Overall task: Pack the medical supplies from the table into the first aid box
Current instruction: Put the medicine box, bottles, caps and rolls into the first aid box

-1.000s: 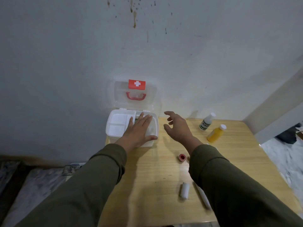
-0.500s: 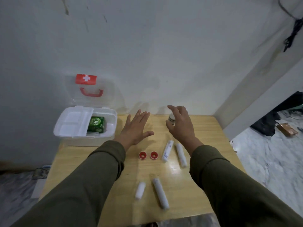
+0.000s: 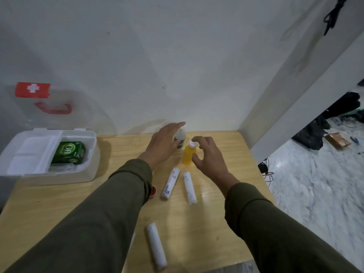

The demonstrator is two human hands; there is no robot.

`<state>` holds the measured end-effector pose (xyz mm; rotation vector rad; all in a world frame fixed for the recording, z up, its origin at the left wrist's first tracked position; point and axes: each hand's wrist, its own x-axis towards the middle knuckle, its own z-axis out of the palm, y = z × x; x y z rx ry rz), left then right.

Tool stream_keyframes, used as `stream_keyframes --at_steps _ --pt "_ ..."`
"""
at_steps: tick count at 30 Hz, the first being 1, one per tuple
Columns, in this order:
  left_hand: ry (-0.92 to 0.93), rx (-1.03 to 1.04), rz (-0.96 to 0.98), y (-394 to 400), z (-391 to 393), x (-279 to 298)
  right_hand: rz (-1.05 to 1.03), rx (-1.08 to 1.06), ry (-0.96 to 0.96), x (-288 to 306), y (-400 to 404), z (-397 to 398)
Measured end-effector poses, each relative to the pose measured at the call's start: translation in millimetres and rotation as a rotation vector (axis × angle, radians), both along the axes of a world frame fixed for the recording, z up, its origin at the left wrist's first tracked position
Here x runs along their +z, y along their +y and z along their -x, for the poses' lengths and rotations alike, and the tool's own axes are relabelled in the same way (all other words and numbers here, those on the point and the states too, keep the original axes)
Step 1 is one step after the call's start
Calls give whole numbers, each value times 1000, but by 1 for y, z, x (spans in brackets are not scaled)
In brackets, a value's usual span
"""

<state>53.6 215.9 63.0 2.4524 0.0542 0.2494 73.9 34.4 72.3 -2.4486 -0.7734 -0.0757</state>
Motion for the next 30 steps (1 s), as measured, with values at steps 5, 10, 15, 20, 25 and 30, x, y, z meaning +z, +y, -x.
stream_keyframes --at_steps 5,10,15,20,25,30 --pt "19 17 77 4 -21 -17 -22 45 48 -9 5 -14" --pt "-6 -2 132 7 -28 -23 -73 77 85 -17 5 -21" --pt "-8 23 179 1 -34 -22 -111 92 113 -18 5 -28" --pt "-19 63 208 -4 -35 -23 -156 84 124 -18 6 -30" --pt "-28 71 217 -3 -28 -20 -177 49 124 -17 8 -27" --pt "-22 69 230 11 -13 -8 -203 8 129 -7 17 -20"
